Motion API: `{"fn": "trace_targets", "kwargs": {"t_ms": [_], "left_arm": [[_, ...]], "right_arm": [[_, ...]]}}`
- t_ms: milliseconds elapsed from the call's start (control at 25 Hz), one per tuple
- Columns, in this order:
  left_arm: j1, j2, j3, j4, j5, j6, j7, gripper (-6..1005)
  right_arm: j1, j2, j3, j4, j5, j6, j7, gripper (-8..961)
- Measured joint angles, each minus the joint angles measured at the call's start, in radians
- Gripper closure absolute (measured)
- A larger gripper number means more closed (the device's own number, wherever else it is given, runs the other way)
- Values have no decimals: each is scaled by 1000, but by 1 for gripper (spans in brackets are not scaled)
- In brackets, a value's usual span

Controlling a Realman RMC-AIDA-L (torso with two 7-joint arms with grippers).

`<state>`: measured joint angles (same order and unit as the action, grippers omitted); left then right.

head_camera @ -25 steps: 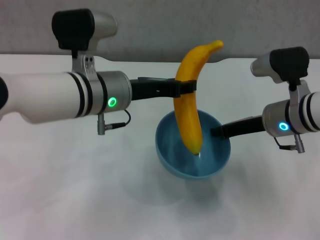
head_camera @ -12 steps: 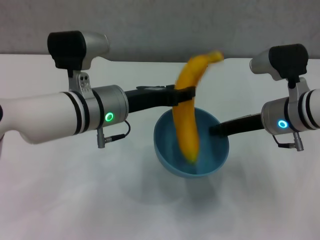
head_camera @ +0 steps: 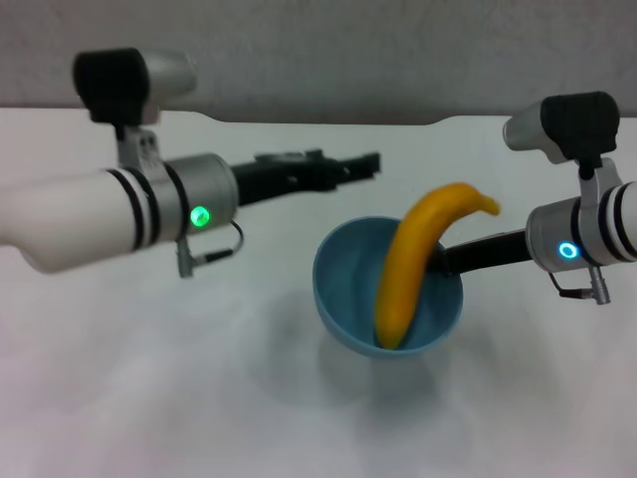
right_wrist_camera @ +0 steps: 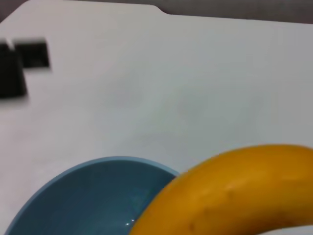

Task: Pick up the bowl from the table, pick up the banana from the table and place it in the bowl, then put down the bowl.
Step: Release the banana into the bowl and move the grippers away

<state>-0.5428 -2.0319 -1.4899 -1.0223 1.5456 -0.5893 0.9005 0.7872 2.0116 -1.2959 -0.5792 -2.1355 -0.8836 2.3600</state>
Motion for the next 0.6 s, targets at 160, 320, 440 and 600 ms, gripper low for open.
{"fn": "trace_targets", "kwargs": {"t_ms": [160,320,440,600], "left_arm": [[-7,5,-91,-3,113,-12,-15,105],[-13,9,-152,3,300,-14,-103,92],[-13,6,-178,7,440,-10,-174,92],[-18,4,-186,25,553,0,-249,92]], "right_arm": [[1,-7,0,8,-3,15,1,924],[41,-13,9,41,-46,68,16,924],[90,-13,35,74,-97,82,31,924],[176,-13,52,154,-108,106,22,924]]}}
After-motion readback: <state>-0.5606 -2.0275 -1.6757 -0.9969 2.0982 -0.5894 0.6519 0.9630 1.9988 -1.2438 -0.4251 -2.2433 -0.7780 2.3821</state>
